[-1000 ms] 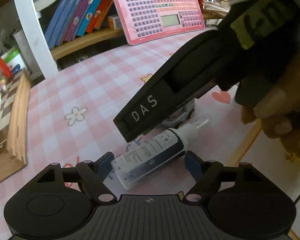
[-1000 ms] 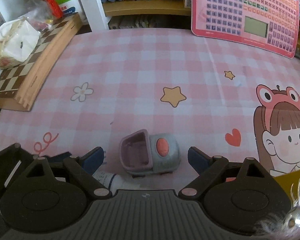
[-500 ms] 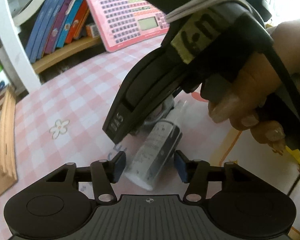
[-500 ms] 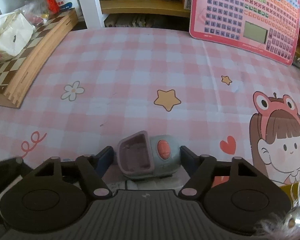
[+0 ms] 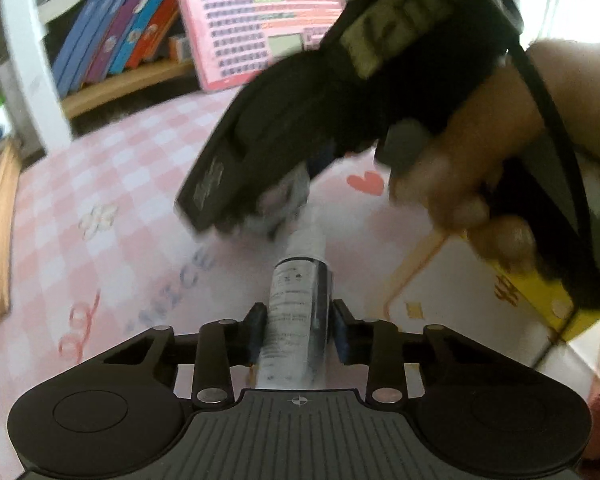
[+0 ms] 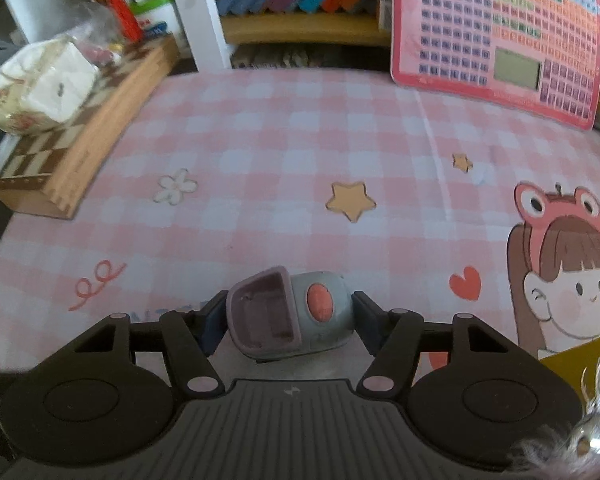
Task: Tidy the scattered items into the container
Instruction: 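Close the left gripper on the white spray bottle while the right gripper grasps the grey toy truck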
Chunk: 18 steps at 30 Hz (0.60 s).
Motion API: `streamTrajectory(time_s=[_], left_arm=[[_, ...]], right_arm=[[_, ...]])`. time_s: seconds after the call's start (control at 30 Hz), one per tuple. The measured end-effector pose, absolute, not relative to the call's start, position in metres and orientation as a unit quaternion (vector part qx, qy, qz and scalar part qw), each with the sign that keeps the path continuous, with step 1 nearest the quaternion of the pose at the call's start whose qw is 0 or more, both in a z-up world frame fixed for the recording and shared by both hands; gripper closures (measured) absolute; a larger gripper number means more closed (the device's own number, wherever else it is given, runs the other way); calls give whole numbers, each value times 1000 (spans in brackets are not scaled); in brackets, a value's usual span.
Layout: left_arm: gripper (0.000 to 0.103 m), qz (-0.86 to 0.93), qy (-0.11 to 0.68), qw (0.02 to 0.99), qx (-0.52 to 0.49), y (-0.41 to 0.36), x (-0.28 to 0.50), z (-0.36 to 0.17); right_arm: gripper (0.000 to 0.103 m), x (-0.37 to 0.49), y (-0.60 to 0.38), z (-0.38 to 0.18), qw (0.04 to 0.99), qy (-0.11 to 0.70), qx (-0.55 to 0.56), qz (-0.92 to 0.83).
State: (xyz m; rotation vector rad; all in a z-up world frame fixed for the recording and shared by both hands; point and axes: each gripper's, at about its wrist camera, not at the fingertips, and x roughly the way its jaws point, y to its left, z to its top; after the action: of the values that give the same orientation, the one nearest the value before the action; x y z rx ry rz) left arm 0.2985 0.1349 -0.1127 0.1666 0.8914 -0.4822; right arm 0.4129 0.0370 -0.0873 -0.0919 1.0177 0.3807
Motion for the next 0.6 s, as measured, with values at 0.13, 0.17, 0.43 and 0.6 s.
streamTrajectory(time_s=[0.13,0.17,0.43,0.6], left_arm=[[72,-201,437,875,44,149,276,-108],[72,-193,439,877,34,152,272,-107],[72,-133,431,892,-2,171,244,-88],[72,-115,421,900,-15,172,230,-78]], right_arm=[[41,408,34,-76,860,475,-36,185],[41,406,32,-74,860,474,-33,186],[41,374,24,-62,853,478,-26,209],[41,349,22,-55,850,477,-22,225]])
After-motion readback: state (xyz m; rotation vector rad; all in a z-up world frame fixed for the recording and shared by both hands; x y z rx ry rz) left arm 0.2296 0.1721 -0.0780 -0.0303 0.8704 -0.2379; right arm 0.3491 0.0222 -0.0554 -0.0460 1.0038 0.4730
